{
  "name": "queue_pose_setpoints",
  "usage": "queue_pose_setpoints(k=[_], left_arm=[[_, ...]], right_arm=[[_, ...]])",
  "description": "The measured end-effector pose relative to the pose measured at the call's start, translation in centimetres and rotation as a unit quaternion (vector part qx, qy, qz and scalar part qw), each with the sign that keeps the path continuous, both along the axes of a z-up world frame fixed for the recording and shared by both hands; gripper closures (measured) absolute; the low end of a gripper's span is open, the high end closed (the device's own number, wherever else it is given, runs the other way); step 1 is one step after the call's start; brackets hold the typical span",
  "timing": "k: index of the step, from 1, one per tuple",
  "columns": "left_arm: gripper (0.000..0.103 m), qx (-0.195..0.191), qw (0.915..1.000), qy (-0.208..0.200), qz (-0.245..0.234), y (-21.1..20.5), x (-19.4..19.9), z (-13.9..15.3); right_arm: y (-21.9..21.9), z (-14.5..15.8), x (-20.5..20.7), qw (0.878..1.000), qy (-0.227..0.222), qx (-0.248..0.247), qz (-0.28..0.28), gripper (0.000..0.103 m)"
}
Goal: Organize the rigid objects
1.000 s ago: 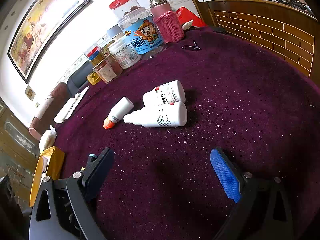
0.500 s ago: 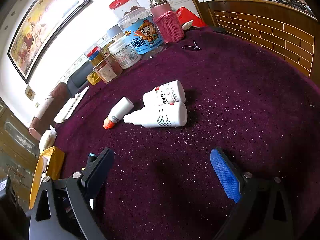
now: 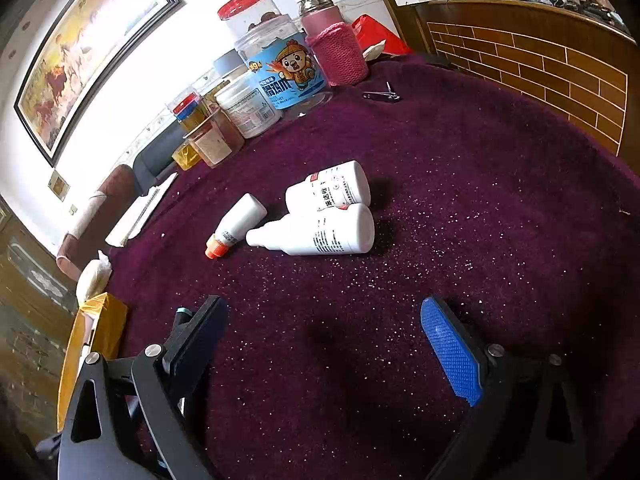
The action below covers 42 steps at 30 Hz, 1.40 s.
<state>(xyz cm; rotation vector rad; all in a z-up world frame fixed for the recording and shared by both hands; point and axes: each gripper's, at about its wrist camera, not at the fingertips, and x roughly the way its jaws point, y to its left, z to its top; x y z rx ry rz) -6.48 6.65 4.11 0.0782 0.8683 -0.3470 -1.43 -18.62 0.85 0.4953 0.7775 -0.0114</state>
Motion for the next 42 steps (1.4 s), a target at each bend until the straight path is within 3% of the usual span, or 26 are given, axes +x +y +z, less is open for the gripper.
queue_pose_setpoints(k=[2, 7, 9, 11, 12, 16, 20, 25, 27, 28, 29, 37, 42], left_arm=[[0.09, -0.009, 0.9999, -0.002, 0.004, 0.8, -0.3, 0.3], [0.09, -0.028, 0.9996, 0.004, 0.011, 2.4, -0.7, 0.3], [0.091, -0.033, 0.9993, 0.012, 0.014, 2.7, -0.7, -0.2], [0.091, -0.037, 0.9988, 0.029, 0.016, 2.6, -0.2, -1.0], [0.091, -0.04, 0.9984, 0.036, 0.018, 2.6, 0.0, -1.2], [0.09, -0.021, 0.9984, 0.051, 0.016, 1.5, 1.0, -2.3], [0.09, -0.014, 0.999, 0.039, 0.018, 1.0, 1.6, -2.8], [0.091, -0.051, 0.9976, 0.045, 0.014, 2.2, 1.3, -2.7], [0.091, -0.069, 0.9966, 0.043, 0.013, 2.7, 0.7, -2.2], [0.091, -0.079, 0.996, 0.041, 0.011, 3.0, 0.3, -1.9], [0.091, -0.087, 0.9954, 0.037, 0.009, 3.3, -0.1, -1.4], [0.091, -0.175, 0.9843, -0.001, 0.026, 9.2, -3.3, 3.3], [0.091, -0.226, 0.972, -0.025, 0.061, 14.9, -5.2, 5.6]], right_arm=[[0.5, 0.2, 0.1, 1.0, 0.013, -0.013, 0.013, 0.008], [4.9, 0.6, -1.9, 0.992, 0.03, -0.029, 0.117, 0.01], [6.8, 0.5, -2.6, 0.987, 0.038, -0.057, 0.147, 0.018], [8.3, 0.6, -2.9, 0.981, 0.043, -0.07, 0.173, 0.034], [9.0, 0.7, -2.9, 0.979, 0.046, -0.071, 0.184, 0.036], [10.5, 0.8, -2.9, 0.975, 0.046, -0.087, 0.199, 0.042], [11.5, 0.3, -2.6, 0.972, 0.064, -0.117, 0.195, 0.062], [13.5, 0.1, -1.9, 0.961, 0.077, -0.191, 0.183, 0.065], [14.4, 0.1, -1.9, 0.956, 0.072, -0.22, 0.182, 0.07], [14.7, 0.2, -1.8, 0.955, 0.065, -0.218, 0.191, 0.084], [14.8, 0.2, -1.8, 0.955, 0.064, -0.214, 0.195, 0.09], [11.5, 2.7, -3.5, 0.977, 0.053, -0.1, 0.181, 0.09], [12.7, 5.8, -4.3, 0.975, 0.02, -0.051, 0.214, 0.09]])
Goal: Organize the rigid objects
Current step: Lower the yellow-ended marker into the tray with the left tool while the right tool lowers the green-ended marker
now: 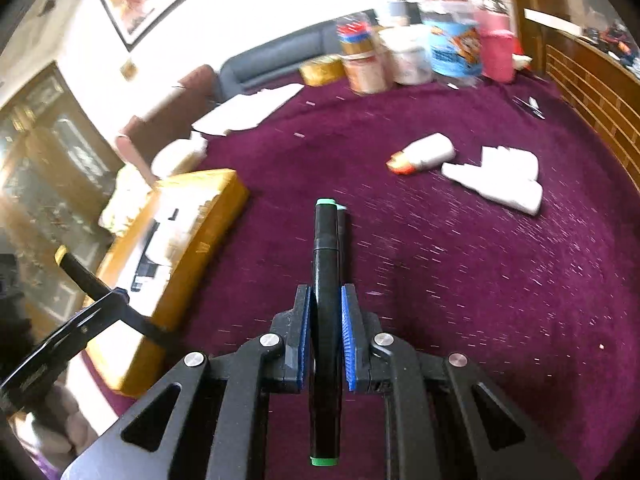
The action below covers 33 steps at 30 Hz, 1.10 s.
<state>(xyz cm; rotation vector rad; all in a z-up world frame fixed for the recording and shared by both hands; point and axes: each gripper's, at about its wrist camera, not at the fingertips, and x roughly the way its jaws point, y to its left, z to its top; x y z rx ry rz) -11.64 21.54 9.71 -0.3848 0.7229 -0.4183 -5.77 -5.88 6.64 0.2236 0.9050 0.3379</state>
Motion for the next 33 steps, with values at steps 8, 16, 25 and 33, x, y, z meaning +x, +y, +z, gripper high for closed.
queue_pose_setpoints(k=[8, 16, 25, 33], left_arm=[[0.091, -0.043, 0.9967, -0.03, 0.062, 8.8, -3.3, 2.5], [0.091, -0.02, 0.9935, 0.035, 0.106, 15.6, -2.3, 0.5], [0.087, 0.066, 0.9835, 0.101, 0.135, 16.1, 2.7, -3.5], [0.049, 0.162, 0.9655, 0.071, 0.191, 14.1, 2.4, -3.8]], right_arm=[[6.4, 2.9, -0.1, 0.995, -0.012, 0.05, 0.085, 0.09], [15.6, 1.8, 1.1, 0.979, 0.042, 0.084, 0.181, 0.09], [23.7, -4.2, 2.4, 0.969, 0.126, 0.067, 0.203, 0.09], [26.6, -5.8, 2.7, 0.976, 0.122, 0.012, 0.18, 0.087]])
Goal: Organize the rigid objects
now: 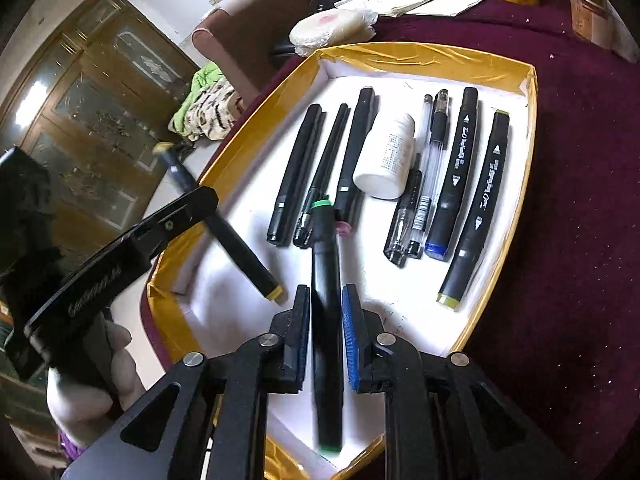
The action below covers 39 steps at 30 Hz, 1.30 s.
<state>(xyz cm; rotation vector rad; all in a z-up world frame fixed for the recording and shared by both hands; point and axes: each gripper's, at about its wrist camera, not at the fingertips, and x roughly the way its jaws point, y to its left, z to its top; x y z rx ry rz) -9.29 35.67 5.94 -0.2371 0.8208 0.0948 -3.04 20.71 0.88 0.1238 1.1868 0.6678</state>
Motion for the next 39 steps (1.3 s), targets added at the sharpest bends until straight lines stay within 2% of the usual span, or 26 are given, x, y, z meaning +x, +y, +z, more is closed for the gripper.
queue_pose_setpoints(k=[4, 6, 12, 18, 39], left_arm=[[0.045, 0.052, 0.9983, -0.018, 0.018, -1.3, -1.2, 0.9], [0.038, 0.074, 0.9967, -0.025, 0.023, -2.0, -1.5, 1.2], [0.038, 0.129, 0.9908, -0.037, 0.02, -4.5, -2.0, 2.3], [0.038, 0.148, 0.9883, -0.038, 0.009, -6.5, -2.0, 3.1], [0.038, 0.181, 0.9816, -0.027, -0.056, -13.9, -1.8, 3.7]], right_arm=[[0.1, 0.5, -0.4, 1.0, -0.008, -0.003, -0.002, 0.078], [-0.8, 1.2, -0.8, 1.0, -0.026, -0.008, -0.001, 0.078], [-4.5, 3.9, -2.5, 0.996, -0.085, -0.001, -0.026, 0.074], [-8.6, 5.5, -2.8, 0.991, -0.114, 0.006, -0.063, 0.071], [-21.3, 4.7, -2.3, 0.979, -0.095, 0.046, -0.173, 0.069]])
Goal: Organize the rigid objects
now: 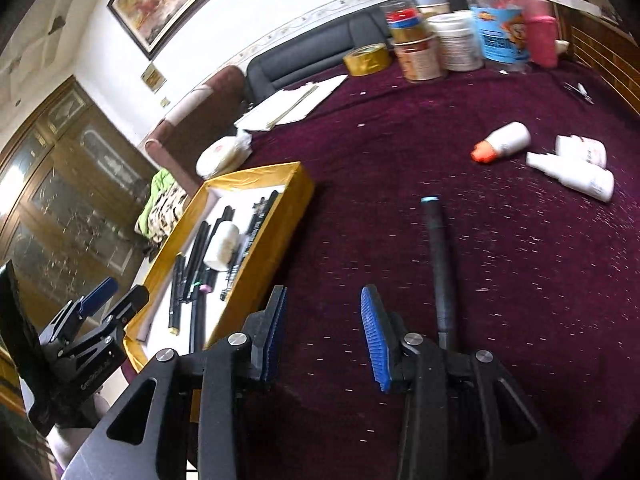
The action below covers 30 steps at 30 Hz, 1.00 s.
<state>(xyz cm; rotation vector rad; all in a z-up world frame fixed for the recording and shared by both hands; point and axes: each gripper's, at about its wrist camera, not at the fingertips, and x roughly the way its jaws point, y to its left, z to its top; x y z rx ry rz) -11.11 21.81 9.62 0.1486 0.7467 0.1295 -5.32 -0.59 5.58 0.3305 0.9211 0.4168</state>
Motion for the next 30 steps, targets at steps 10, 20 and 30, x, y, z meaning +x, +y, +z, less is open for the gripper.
queue_pose_setpoints(k=[10, 20, 30], left_arm=[[0.034, -0.096, 0.9914, 0.018, -0.087, -5.5, -0.6, -0.2], [0.028, -0.14, 0.9681, 0.113, -0.175, -14.0, 2.7, -6.5], [0.004, -0.113, 0.9654, 0.136, -0.191, -16.3, 4.4, -8.8]], right_arm=[[-10.6, -2.0, -0.5, 0.994, 0.016, 0.005, -0.104, 0.068], [-20.1, -2.4, -0.3, 0.977, 0.021, -0.011, -0.21, 0.068], [-21.9, -0.9, 5.7, 0.972, 0.004, -0.033, -0.232, 0.054]])
